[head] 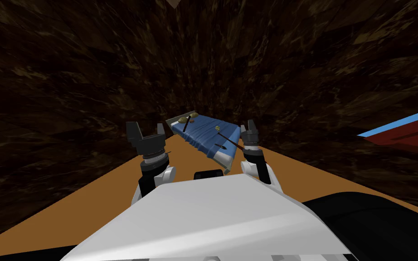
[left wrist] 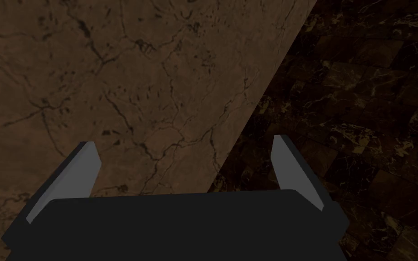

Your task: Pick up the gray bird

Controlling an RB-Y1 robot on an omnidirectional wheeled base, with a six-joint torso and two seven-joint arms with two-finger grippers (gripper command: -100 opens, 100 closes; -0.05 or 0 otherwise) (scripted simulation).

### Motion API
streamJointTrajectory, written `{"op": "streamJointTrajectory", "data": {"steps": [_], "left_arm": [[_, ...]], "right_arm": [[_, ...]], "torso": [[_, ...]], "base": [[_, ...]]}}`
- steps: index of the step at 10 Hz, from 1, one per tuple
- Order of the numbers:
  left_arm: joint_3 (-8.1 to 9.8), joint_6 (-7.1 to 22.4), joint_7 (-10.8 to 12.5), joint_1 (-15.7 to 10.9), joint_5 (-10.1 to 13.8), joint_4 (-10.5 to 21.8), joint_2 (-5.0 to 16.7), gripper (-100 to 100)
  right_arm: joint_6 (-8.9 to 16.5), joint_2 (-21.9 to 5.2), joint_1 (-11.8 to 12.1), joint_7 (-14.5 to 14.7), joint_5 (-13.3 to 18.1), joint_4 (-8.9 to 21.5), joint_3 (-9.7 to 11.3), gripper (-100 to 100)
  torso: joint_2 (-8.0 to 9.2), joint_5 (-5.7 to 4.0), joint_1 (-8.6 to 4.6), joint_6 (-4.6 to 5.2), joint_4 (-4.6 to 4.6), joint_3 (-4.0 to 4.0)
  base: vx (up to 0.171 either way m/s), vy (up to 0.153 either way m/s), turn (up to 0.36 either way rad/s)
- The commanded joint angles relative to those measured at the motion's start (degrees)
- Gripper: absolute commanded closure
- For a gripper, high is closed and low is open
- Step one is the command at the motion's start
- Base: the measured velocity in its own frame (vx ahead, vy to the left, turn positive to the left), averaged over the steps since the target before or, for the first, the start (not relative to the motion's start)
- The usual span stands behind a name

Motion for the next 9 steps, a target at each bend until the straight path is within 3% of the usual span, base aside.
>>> {"op": "streamJointTrajectory", "data": {"steps": [1, 4, 8, 9], "left_arm": [[0.0, 0.0, 0.0, 0.0, 0.0, 0.0, 0.0, 0], [-0.01, 0.0, 0.0, 0.0, 0.0, 0.0, -0.01, 0], [-0.01, 0.0, 0.0, 0.0, 0.0, 0.0, -0.01, 0], [-0.01, 0.0, 0.0, 0.0, 0.0, 0.0, -0.01, 0]], "right_arm": [[-0.87, -2.08, -0.2, 0.41, 0.93, 0.9, 2.21, -100], [-1.76, -3.26, -0.17, 1.14, 2.51, 3.33, 5.74, -100], [-2.13, -4.86, 0.51, 2.59, 5.45, 9.68, 11.73, -100], [-2.13, -4.86, 0.51, 2.59, 5.45, 10.02, 11.73, -100]], "torso": [[0.0, 0.0, 0.0, 0.0, 0.0, 0.0], [0.05, 0.1, 0.43, -0.01, 0.01, 0.03], [0.07, 0.1, 0.47, -0.01, 0.02, 0.04], [0.05, 0.12, 0.52, -0.01, 0.01, 0.03]], "base": [[-0.013, 0.05, 0.042], [-0.017, 0.103, 0.039], [-0.021, 0.112, 0.071], [-0.005, 0.086, 0.012]]}}
